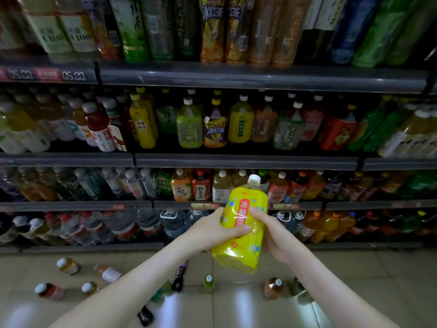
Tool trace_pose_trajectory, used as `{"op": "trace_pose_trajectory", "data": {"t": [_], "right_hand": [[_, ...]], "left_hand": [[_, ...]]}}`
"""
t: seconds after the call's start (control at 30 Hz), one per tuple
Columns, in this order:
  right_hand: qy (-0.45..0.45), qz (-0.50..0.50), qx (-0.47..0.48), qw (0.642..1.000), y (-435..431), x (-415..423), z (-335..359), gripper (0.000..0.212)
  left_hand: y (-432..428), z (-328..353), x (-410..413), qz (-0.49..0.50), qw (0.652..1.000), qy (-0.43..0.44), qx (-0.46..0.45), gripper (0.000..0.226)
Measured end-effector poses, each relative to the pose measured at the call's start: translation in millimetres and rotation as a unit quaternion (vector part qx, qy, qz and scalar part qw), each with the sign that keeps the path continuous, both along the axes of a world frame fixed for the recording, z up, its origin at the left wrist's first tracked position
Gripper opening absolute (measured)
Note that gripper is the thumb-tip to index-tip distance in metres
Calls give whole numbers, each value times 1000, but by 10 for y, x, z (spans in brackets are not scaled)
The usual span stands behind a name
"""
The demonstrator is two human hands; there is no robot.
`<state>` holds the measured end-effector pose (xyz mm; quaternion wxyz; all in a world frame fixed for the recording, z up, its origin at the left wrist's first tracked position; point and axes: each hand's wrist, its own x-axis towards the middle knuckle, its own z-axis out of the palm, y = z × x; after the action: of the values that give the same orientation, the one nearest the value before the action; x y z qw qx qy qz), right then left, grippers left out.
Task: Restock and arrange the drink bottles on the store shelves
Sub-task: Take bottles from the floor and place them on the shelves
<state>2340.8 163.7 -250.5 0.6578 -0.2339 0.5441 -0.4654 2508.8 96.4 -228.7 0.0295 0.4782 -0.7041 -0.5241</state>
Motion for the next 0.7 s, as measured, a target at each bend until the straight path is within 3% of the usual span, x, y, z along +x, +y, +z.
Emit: {"op": "trace_pose_trajectory", "data": {"t": [0.1,0.2,0.27,0.4,0.53,0.7], "right_hand": [[-9,-26,0,1000,55,-95,-12,49],[14,-21,-13,1000,109,-169,-12,61],[23,-16,-20,999,147,-206,-19,71],[15,-30,-25,999,253,-364,-17,61],[26,-26,-21,999,347,-583,-21,58],[46,-57,10,997,480,-887,-95,49]], "left_hand": [[-43,13,-3,-1,993,79,86,66],[-60,-84,-73,-6,972,145,184,68],[-45,-136,-138,-6,968,174,181,66],[-42,-203,-325,-21,966,201,164,66],[-42,-242,-550,-66,982,153,86,96],[89,-272,-958,-130,985,-10,-110,95]]}}
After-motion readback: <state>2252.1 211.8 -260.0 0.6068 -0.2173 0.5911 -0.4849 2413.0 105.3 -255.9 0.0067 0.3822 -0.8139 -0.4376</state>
